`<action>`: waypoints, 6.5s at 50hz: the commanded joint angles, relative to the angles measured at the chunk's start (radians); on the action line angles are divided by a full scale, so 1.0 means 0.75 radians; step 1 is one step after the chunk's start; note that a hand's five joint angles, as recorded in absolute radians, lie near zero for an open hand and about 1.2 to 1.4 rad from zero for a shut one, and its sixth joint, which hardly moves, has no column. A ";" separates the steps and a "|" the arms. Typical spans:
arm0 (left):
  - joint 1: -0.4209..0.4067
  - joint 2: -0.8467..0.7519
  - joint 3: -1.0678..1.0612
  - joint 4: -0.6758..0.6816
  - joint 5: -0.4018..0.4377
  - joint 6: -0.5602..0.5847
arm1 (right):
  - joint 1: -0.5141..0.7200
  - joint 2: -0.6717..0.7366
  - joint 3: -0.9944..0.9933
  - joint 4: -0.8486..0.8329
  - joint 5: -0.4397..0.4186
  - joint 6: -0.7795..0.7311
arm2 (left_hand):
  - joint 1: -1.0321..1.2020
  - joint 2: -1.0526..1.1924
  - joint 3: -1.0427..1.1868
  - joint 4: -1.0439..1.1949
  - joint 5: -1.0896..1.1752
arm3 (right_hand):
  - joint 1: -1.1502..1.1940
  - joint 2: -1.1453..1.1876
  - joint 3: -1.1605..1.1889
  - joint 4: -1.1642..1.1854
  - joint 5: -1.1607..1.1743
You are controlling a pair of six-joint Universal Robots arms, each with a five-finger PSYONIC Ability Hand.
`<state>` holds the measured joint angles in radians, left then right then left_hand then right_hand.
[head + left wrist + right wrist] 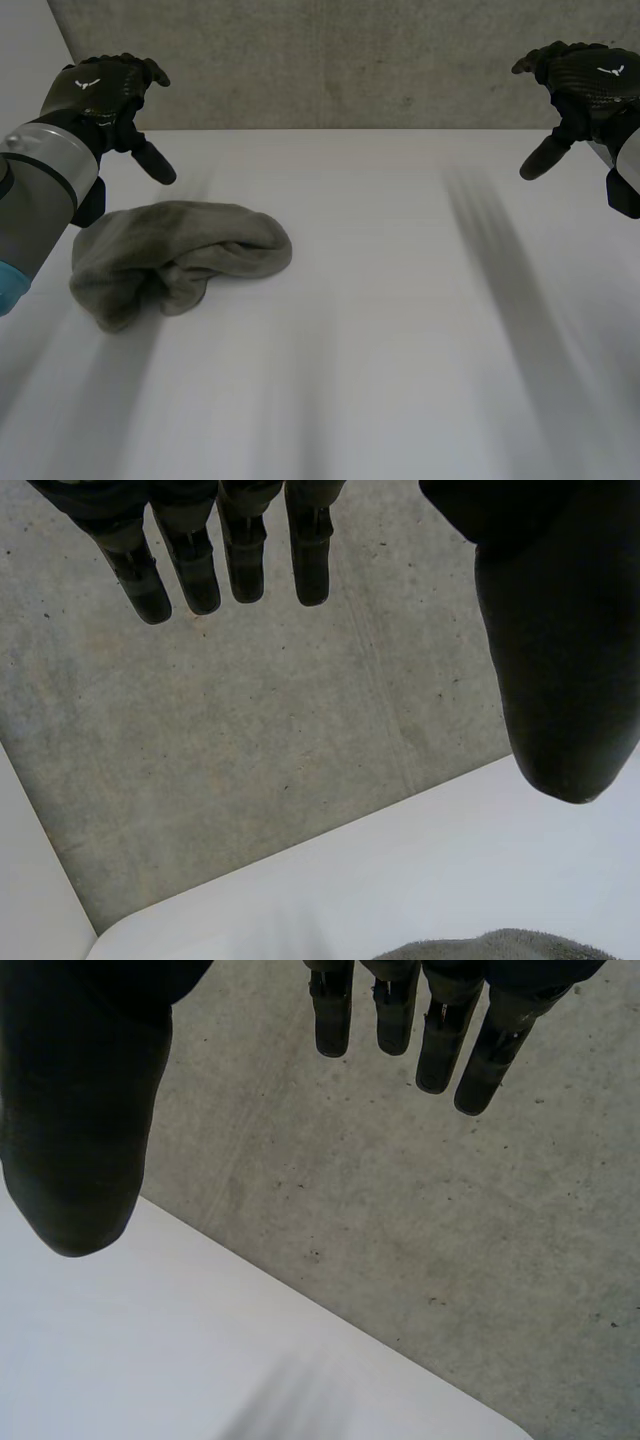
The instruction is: Fold the towel.
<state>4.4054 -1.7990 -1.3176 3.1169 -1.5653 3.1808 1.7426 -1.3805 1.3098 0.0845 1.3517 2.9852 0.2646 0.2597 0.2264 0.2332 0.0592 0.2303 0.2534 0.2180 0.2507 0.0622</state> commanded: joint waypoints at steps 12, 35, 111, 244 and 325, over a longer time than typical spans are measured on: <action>0.053 -0.319 0.024 0.170 0.003 0.303 | 0.012 0.020 0.041 -0.002 -0.006 -0.020 | -0.099 -0.093 -0.069 -0.078 -0.058 | -0.074 -0.105 -0.058 -0.102 -0.083; 0.121 -0.798 0.278 0.174 0.213 0.508 | 0.016 0.090 0.062 -0.004 -0.002 -0.090 | 1.360 1.366 -0.069 -0.078 1.401 | -0.074 -0.105 -0.058 -0.102 -0.083; -0.172 -0.317 -0.205 0.199 0.201 0.107 | 0.067 0.196 0.285 0.200 -0.321 0.008 | 0.069 0.075 -0.069 -0.078 0.110 | -0.074 -0.105 -0.058 -0.102 -0.083; -0.333 -0.303 -0.004 0.342 0.268 0.073 | -0.019 -0.104 0.413 0.149 -0.270 -0.152 | -0.006 0.001 -0.069 -0.078 0.035 | -0.074 -0.105 -0.058 -0.102 -0.083; -0.241 0.243 -0.712 0.759 0.355 -0.015 | 0.027 -0.211 0.510 -0.184 -0.585 -0.168 | 1.509 1.515 -0.069 -0.078 1.550 | 1.555 1.524 -0.058 -0.102 1.546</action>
<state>4.2283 -1.6147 -1.6461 3.6809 -1.3160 3.1653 1.7994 -1.5603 1.5296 -0.1204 0.9779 3.0355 1.2985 1.3247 0.2264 0.2332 1.1614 1.2935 1.3229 0.2180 0.2507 1.1540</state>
